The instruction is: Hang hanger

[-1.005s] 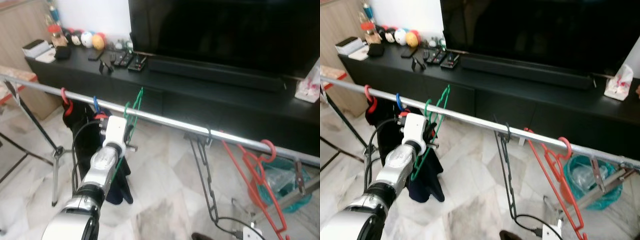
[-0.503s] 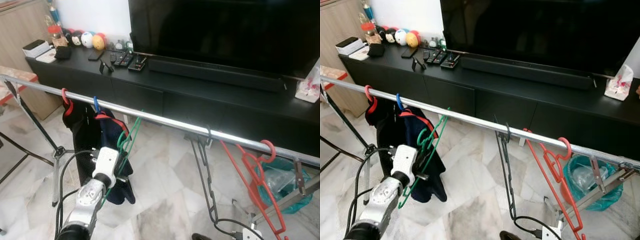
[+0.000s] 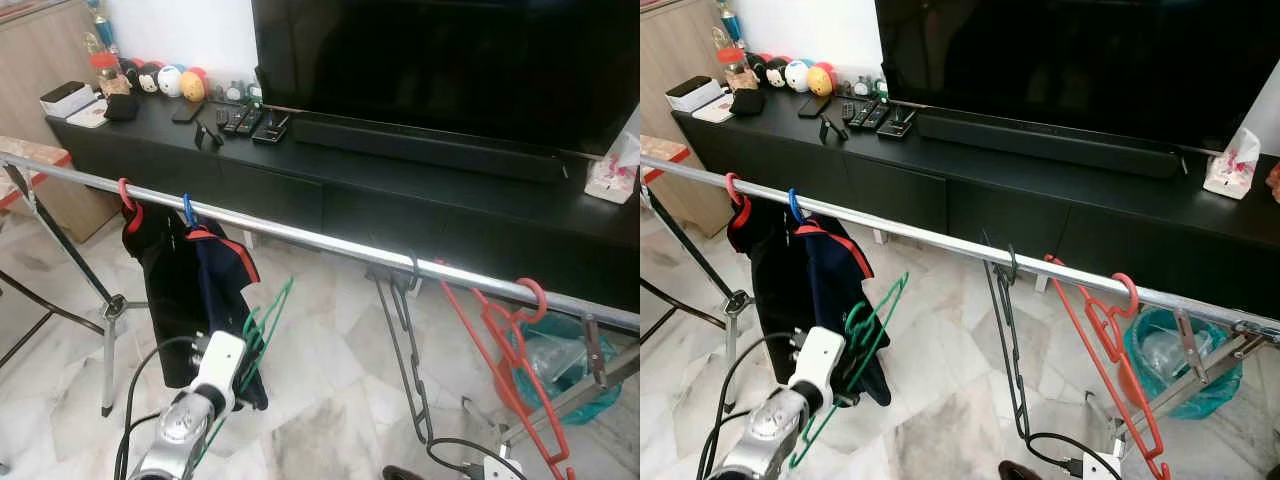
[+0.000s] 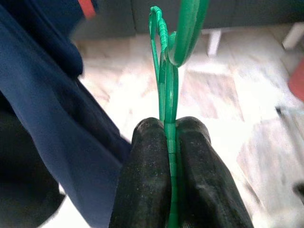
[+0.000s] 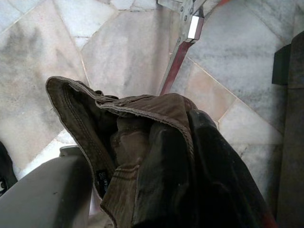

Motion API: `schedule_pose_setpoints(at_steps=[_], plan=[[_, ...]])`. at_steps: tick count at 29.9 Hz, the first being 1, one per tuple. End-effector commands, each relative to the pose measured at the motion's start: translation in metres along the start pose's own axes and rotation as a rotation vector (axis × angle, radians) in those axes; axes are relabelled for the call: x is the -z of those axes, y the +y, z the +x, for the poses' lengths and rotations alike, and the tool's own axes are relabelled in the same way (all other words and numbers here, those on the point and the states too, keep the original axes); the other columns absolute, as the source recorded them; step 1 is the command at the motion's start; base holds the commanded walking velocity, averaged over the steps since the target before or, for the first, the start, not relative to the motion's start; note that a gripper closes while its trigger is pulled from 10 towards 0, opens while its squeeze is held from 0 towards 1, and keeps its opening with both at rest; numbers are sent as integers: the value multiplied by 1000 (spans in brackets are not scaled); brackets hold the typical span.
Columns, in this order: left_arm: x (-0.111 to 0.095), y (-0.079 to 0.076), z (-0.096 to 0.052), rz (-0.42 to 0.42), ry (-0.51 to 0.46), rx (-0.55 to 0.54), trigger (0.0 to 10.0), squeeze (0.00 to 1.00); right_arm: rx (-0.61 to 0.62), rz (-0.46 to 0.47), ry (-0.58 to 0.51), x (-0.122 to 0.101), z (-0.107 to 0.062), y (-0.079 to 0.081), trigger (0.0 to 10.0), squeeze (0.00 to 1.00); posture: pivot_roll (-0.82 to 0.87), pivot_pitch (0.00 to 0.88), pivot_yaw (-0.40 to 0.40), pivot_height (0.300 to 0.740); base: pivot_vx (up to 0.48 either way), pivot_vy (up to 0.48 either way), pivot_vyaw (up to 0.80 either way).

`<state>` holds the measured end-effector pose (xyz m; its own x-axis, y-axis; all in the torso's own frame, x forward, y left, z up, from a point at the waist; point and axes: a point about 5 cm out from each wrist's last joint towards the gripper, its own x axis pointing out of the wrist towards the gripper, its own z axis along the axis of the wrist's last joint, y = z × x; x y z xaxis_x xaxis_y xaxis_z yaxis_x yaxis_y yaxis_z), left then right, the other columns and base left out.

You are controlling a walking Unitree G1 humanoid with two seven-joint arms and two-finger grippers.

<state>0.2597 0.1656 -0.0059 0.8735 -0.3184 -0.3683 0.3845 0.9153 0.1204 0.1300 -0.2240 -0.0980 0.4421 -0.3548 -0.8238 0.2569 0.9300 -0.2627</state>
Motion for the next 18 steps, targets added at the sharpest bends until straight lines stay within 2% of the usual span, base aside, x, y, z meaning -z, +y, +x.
schedule_pose_setpoints(at_steps=[1,4,5,9,11,12,14,15,17,18], plan=[[12,-1,-6,44,53,39,10000,0,0,4,-5,0,0,1,10000,0,53,0,15,740,0,0,0],[19,-1,-10,44,73,53,10000,0,0,4,-5,-1,0,1,10000,0,57,0,15,740,0,0,0],[23,9,-15,58,89,9,10000,0,-2,1,-4,-1,0,1,10000,0,58,0,14,740,0,0,0],[38,15,-23,41,163,-39,10000,0,-5,-1,-5,-1,0,2,10000,0,63,0,13,740,0,0,0],[55,19,-34,41,247,-69,10000,0,-5,-2,-7,-2,0,2,10000,0,58,0,14,740,0,0,0],[55,19,-34,41,247,-69,10000,0,-5,-2,-7,-2,0,2,10000,0,58,0,14,740,0,0,0],[79,20,-52,5,369,-98,10000,0,-4,-1,-8,-2,0,2,10000,0,57,0,13,740,0,0,0],[79,20,-52,5,369,-98,10000,0,-4,-1,-8,-2,0,2,10000,0,57,0,13,740,0,0,0],[94,17,-64,18,450,-91,10000,0,-4,-1,-8,-2,0,2,10000,0,57,0,11,740,0,0,0],[94,17,-64,18,450,-91,10000,0,-4,-1,-8,-2,0,2,10000,0,57,0,11,740,0,0,0]])
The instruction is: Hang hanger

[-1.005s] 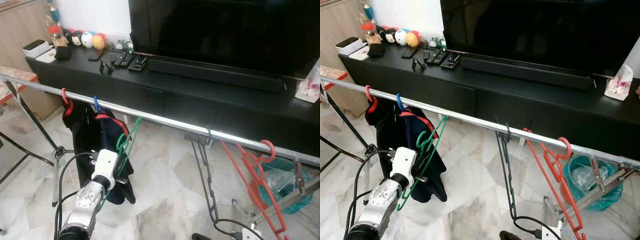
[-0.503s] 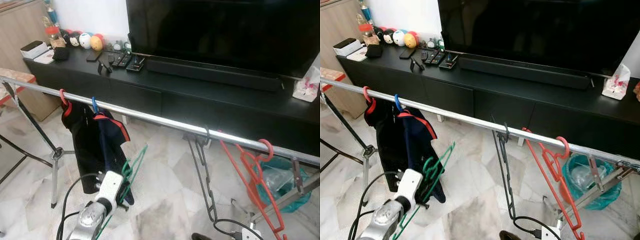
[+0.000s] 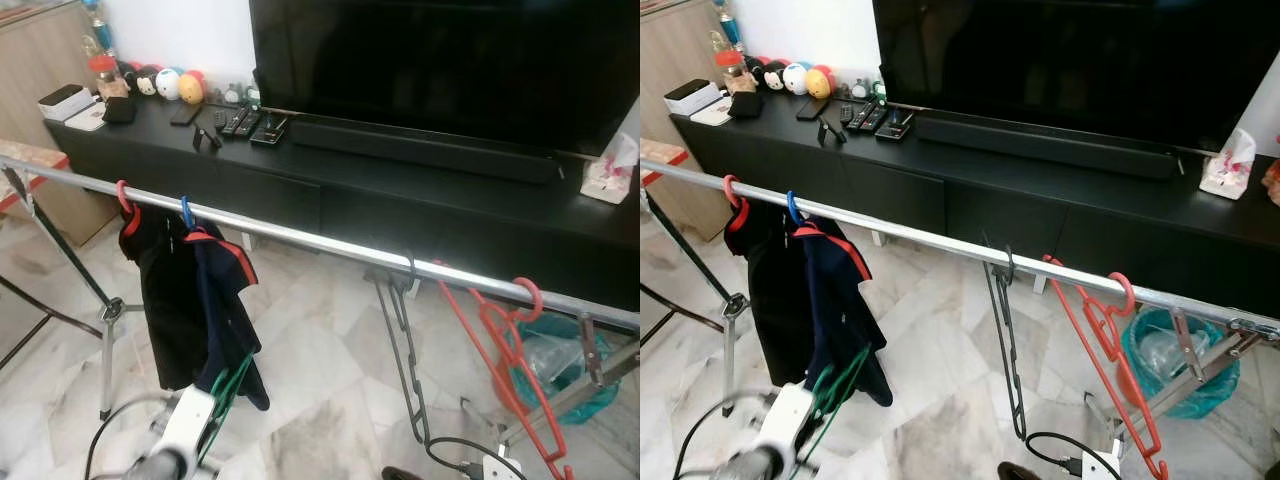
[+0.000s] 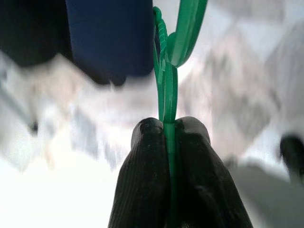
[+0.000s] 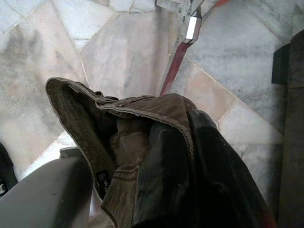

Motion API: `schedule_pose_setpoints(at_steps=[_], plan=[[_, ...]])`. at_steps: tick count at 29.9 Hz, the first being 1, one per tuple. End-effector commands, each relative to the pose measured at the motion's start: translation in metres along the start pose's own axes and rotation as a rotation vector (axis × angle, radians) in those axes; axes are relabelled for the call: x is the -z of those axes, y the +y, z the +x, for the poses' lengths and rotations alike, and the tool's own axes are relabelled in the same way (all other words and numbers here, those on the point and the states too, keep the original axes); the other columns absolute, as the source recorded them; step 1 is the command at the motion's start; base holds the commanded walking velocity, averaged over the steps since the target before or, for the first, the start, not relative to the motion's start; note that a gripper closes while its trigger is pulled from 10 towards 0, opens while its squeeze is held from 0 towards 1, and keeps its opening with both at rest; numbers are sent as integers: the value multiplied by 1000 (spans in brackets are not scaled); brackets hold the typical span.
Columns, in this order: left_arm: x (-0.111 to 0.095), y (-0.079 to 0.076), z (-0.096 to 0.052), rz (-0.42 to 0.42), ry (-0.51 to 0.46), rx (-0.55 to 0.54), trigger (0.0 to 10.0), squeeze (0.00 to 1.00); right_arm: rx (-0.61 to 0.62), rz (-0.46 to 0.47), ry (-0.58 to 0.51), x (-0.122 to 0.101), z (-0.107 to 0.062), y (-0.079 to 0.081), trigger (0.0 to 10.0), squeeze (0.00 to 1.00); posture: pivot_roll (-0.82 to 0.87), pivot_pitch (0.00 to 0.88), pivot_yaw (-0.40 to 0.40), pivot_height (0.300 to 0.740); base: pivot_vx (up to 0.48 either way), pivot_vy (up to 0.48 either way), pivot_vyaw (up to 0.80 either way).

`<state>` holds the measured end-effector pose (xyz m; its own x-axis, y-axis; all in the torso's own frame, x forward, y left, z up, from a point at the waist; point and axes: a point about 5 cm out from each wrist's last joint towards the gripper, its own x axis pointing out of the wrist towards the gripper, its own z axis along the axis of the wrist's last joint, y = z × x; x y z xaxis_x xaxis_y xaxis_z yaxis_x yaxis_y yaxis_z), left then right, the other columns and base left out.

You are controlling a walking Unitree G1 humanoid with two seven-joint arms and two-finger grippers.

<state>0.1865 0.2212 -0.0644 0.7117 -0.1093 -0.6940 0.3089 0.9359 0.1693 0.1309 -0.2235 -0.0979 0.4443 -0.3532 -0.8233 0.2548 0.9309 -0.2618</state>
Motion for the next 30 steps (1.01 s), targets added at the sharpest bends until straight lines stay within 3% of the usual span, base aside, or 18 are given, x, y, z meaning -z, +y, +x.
schedule_pose_setpoints(at_steps=[1,2,8,12,14,30], plan=[[12,1,-3,13,61,-5,10000,0,-2,1,-6,-1,0,1,10000,0,57,0,11,740,0,0,0],[25,-2,-8,1,123,-12,10000,0,-3,0,-6,-2,0,1,10000,0,61,0,8,740,0,0,0],[47,-3,-16,19,246,-46,10000,0,-5,-4,-7,-2,0,2,10000,0,61,0,8,740,0,0,0],[63,3,-24,-68,334,-139,10000,0,-4,-3,-8,-2,0,1,10000,0,60,0,7,740,0,0,0],[64,4,-25,-114,337,-165,10000,0,-4,-3,-9,-2,0,1,10000,0,60,0,7,740,0,0,0],[66,5,-26,-115,357,-171,10000,0,-5,-4,-11,-3,0,1,10000,0,60,0,7,740,0,0,0]])
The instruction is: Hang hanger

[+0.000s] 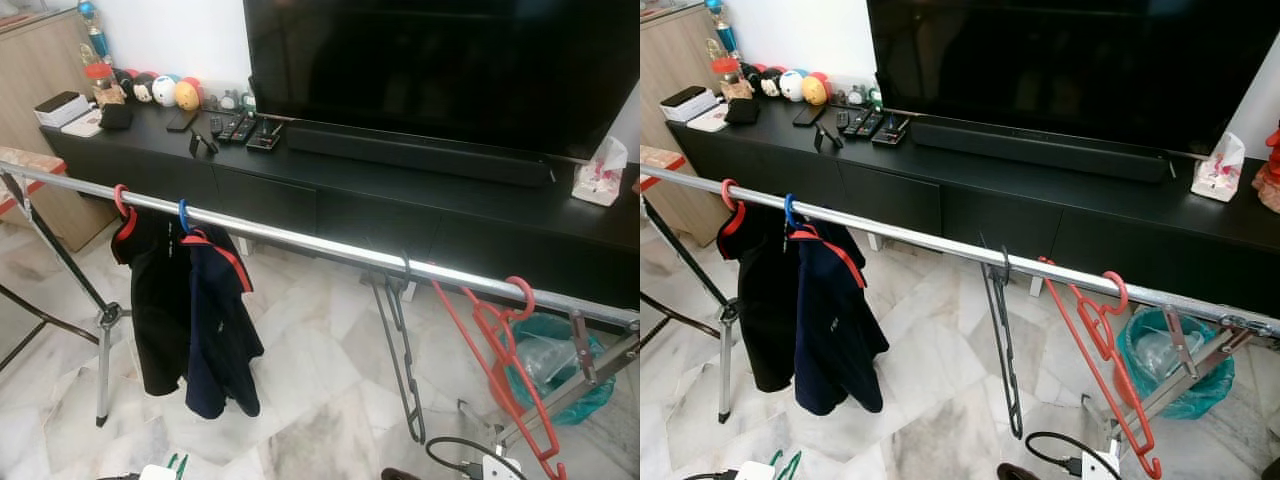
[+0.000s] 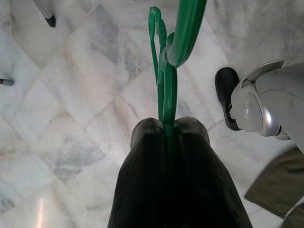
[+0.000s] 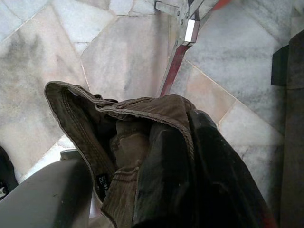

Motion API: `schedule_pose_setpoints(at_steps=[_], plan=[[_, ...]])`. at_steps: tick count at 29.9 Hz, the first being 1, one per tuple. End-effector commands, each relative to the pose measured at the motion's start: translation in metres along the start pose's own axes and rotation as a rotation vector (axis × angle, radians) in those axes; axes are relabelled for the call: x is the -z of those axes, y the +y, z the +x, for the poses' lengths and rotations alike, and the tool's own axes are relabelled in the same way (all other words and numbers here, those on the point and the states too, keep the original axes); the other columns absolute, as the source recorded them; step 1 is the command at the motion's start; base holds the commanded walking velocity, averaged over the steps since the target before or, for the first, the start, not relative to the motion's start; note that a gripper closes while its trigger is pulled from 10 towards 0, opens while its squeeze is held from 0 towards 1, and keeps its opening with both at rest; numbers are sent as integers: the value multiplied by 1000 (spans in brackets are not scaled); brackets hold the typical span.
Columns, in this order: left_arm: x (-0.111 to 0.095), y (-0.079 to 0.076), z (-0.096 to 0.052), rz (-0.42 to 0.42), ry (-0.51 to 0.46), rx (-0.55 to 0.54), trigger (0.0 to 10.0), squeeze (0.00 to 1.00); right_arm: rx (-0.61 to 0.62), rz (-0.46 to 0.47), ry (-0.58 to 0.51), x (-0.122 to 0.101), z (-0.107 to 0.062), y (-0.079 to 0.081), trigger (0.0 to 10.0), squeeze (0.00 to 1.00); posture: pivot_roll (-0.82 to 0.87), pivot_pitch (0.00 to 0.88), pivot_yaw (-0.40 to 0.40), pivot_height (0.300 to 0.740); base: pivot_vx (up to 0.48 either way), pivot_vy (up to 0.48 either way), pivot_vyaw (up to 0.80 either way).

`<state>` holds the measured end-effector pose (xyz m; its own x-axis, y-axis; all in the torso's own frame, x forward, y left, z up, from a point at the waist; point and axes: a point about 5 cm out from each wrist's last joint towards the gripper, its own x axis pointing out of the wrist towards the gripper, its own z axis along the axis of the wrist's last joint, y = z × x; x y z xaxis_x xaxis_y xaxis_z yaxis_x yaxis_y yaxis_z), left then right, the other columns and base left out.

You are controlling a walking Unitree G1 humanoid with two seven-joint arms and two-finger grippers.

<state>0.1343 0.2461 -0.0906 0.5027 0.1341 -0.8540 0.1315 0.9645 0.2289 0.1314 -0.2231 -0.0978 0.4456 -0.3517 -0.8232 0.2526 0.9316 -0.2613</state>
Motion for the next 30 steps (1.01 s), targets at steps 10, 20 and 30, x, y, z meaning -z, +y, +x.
schedule_pose_setpoints(at_steps=[10,20,30], plan=[[6,0,-1,-6,27,-6,10000,0,-6,-2,-10,-2,0,2,10000,0,61,0,6,740,0,157,0],[10,1,-2,-5,34,-3,10000,0,-9,0,-13,-3,0,2,10000,0,62,0,7,740,0,369,0],[2,-2,0,2,6,11,10000,0,-13,8,-24,-4,0,3,10000,0,62,0,8,740,0,293,0]])
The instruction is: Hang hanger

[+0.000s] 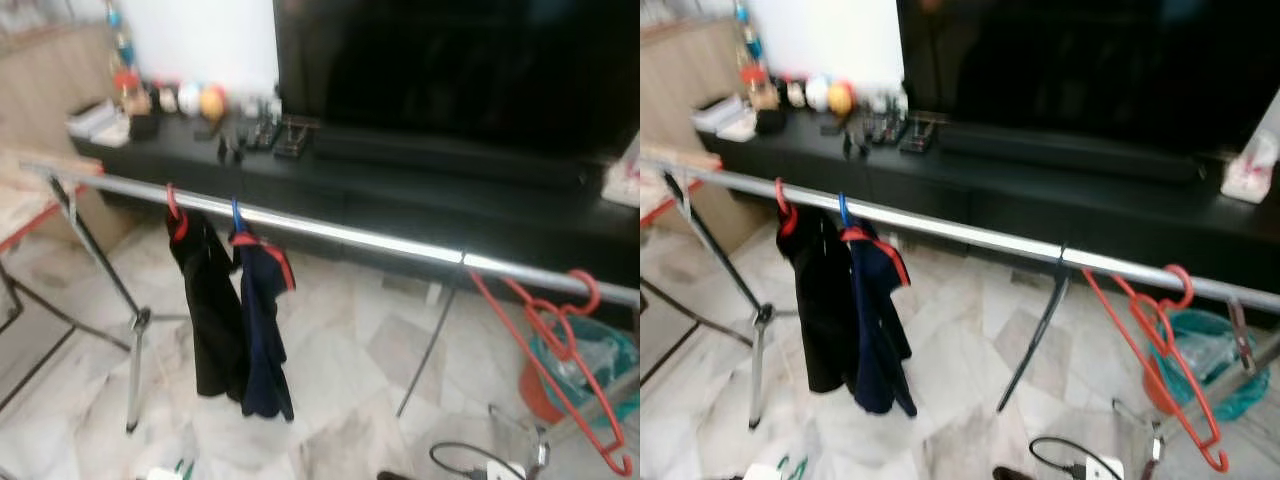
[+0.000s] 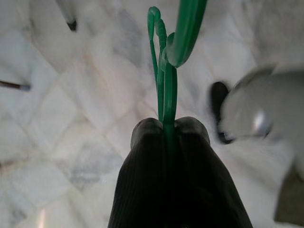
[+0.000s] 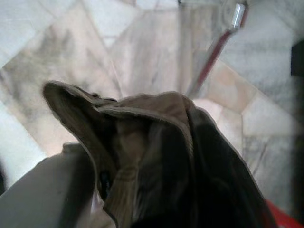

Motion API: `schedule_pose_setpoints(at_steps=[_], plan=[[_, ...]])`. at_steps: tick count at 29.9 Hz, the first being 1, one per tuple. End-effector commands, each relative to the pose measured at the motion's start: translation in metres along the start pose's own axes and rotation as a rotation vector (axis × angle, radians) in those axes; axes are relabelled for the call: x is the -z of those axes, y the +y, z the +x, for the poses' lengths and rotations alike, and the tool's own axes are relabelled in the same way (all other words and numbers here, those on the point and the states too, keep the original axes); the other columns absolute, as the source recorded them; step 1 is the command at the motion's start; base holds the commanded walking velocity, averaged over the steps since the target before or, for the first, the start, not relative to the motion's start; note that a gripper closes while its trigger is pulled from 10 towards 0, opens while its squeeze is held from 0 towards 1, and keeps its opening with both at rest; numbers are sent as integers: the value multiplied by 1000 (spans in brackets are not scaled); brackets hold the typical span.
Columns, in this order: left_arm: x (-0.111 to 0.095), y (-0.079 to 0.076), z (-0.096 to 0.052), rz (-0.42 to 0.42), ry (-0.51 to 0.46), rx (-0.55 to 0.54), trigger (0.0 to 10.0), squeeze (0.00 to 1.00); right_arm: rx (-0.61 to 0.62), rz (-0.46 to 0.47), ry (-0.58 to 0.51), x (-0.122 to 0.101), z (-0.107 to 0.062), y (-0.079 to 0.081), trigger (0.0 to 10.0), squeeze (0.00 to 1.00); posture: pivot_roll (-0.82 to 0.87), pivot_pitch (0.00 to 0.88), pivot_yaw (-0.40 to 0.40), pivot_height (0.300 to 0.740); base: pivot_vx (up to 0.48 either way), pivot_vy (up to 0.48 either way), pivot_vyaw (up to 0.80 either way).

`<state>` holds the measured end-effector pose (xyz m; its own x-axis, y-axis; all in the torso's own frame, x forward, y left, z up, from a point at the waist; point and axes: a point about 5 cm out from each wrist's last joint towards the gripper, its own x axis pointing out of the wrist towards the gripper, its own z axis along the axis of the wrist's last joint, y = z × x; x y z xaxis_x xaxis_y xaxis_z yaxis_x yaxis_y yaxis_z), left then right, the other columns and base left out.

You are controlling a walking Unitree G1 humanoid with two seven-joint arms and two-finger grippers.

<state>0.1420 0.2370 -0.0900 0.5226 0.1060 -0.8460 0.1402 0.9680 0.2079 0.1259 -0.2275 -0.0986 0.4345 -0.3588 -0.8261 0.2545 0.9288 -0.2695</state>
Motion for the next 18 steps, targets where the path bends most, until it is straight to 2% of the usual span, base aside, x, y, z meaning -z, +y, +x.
schedule_pose_setpoints(at_steps=[1,18], plan=[[11,6,-3,5,33,-13,10000,0,-23,10,-34,-9,0,9,10000,0,63,0,8,740,0,292,0],[13,6,-3,9,42,-12,10000,0,-30,5,-28,-8,0,10,10000,0,63,0,10,740,0,293,0]])
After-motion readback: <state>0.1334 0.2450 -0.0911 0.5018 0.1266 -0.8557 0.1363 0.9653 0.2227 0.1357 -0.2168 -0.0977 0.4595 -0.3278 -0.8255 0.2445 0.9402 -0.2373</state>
